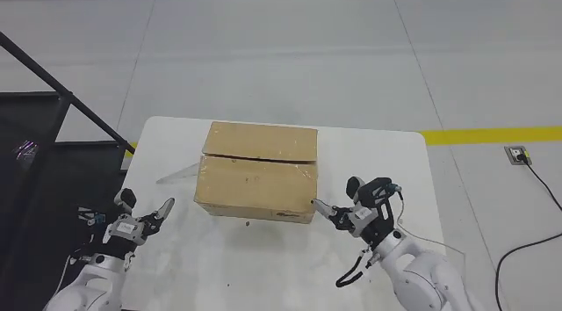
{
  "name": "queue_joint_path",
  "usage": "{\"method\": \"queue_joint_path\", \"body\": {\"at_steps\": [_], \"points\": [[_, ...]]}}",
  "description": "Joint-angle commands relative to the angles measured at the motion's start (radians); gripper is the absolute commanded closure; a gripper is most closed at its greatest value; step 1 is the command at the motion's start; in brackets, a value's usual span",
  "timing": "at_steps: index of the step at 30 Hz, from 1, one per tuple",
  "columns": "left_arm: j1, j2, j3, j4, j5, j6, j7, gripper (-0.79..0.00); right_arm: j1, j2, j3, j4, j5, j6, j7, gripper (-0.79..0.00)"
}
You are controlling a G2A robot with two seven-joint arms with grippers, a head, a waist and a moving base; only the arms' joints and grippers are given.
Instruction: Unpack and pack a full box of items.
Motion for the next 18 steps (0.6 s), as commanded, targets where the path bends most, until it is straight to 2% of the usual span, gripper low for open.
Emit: {"method": "queue_joint_path", "body": {"at_steps": [1,3,7,10,18], "points": [[-0.031,0.001,0.002,0.029,-0.011,-0.020,0.007,-0.785,0.067,-0.006,-0.005,0.070,0.169,-0.035,0.043,-0.785],[-0.060,0.001,0.002,0.064,-0.047,-0.041,0.005,-0.785,0.132,-0.011,-0.012,0.148,0.310,-0.075,0.094,-0.785],[-0.087,0.002,0.007,0.096,-0.071,-0.073,0.017,-0.785,0.233,-0.021,-0.032,0.290,0.473,-0.146,0.155,-0.785],[-0.088,0.002,0.008,0.100,-0.067,-0.085,0.028,-0.785,0.283,-0.026,-0.050,0.364,0.547,-0.199,0.202,-0.785],[-0.093,0.004,0.012,0.111,-0.092,-0.116,0.018,-0.785,0.371,-0.035,-0.084,0.492,0.627,-0.289,0.254,-0.785]]}}
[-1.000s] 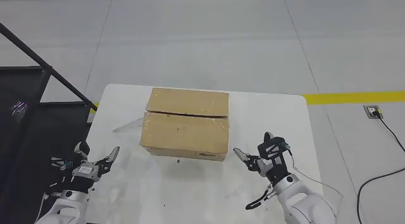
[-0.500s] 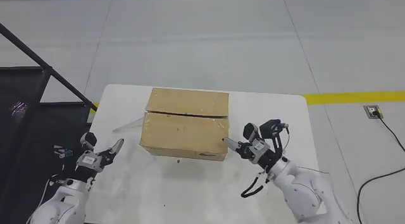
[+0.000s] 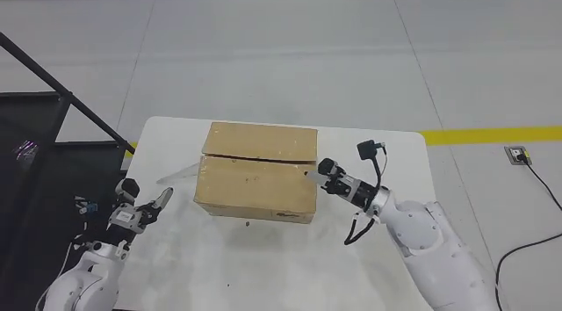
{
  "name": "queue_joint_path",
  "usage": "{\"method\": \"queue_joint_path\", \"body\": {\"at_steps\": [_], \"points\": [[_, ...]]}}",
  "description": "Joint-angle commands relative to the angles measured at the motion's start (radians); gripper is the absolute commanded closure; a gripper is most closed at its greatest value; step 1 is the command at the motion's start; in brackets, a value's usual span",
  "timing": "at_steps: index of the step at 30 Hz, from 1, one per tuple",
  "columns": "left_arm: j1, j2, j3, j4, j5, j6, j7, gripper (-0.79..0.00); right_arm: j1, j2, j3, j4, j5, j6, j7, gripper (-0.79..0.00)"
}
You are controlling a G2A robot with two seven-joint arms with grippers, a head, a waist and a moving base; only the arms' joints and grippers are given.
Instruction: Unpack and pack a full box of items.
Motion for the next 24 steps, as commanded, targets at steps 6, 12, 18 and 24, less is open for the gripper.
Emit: {"method": "queue_joint_path", "body": {"at_steps": [6,12,18,24], "points": [[-0.005,0.000,0.004,0.003,-0.040,-0.017,-0.015,-0.785,0.042,-0.001,-0.013,0.061,0.154,-0.143,0.111,-0.785],[-0.010,-0.001,0.009,0.003,-0.069,-0.007,-0.029,-0.785,0.035,0.016,0.007,0.052,0.348,-0.276,0.302,-0.785],[-0.027,-0.003,0.017,0.003,-0.106,0.020,-0.050,-0.785,-0.004,0.047,0.025,-0.035,0.458,-0.303,0.452,-0.785],[-0.043,0.003,0.026,0.002,-0.086,-0.043,-0.093,-0.785,-0.039,0.088,-0.012,-0.152,0.384,-0.265,0.490,-0.785]]}}
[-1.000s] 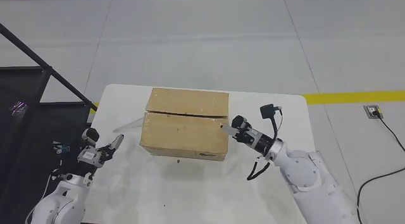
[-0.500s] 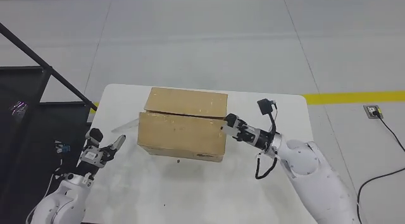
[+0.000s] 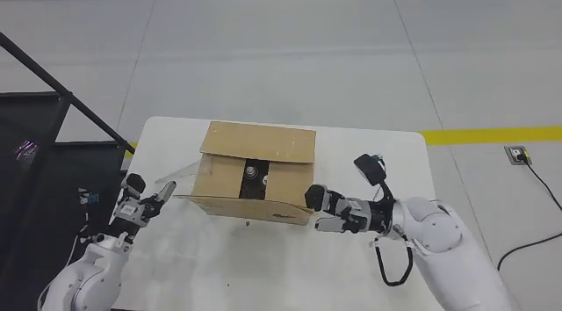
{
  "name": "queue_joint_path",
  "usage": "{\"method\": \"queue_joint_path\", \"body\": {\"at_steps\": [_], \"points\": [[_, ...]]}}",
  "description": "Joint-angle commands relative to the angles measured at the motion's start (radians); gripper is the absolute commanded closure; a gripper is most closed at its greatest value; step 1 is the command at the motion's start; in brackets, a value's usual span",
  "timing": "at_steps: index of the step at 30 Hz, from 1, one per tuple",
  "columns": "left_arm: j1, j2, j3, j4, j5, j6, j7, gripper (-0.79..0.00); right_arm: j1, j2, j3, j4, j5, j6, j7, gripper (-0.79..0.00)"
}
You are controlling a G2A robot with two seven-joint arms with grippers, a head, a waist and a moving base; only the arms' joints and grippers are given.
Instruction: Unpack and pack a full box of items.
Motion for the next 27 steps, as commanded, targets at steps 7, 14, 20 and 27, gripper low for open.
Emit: {"method": "queue_joint_path", "body": {"at_steps": [7,14,20,27], "points": [[0.011,0.015,0.002,0.011,0.112,-0.183,-0.002,-0.785,-0.005,0.053,-0.087,-0.051,-0.138,0.025,0.025,-0.785],[0.017,0.024,0.029,0.052,0.270,-0.232,0.030,-0.785,0.036,0.069,-0.163,-0.008,-0.187,0.135,0.084,-0.785],[-0.001,0.027,0.053,0.087,0.317,-0.236,0.035,-0.785,0.074,0.046,-0.173,0.021,-0.024,0.305,-0.081,-0.785],[-0.006,0.029,0.059,0.100,0.303,-0.221,0.063,-0.785,0.078,0.040,-0.156,0.033,0.060,0.360,-0.152,-0.785]]}}
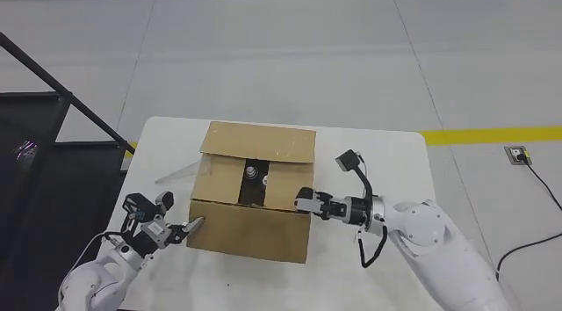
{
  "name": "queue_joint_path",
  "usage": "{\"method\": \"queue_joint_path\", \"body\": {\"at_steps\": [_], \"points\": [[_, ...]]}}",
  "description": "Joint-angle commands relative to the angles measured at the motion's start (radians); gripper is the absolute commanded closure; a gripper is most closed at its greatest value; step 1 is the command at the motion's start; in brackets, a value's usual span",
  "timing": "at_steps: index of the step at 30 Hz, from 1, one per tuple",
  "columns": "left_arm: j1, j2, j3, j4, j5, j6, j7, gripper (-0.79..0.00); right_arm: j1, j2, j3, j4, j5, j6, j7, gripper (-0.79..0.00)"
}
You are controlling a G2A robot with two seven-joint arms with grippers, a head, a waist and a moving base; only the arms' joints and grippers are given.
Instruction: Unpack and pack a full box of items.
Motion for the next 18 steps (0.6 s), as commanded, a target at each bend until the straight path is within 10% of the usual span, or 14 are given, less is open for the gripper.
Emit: {"method": "queue_joint_path", "body": {"at_steps": [1,18], "points": [[0.000,0.001,-0.001,0.000,-0.005,0.005,0.004,-0.785,0.000,0.000,0.000,0.000,-0.001,-0.001,0.001,-0.785],[0.016,0.006,0.013,-0.013,0.013,0.028,0.035,-0.785,0.140,-0.076,-0.114,0.196,0.159,0.246,-0.224,-0.785]]}}
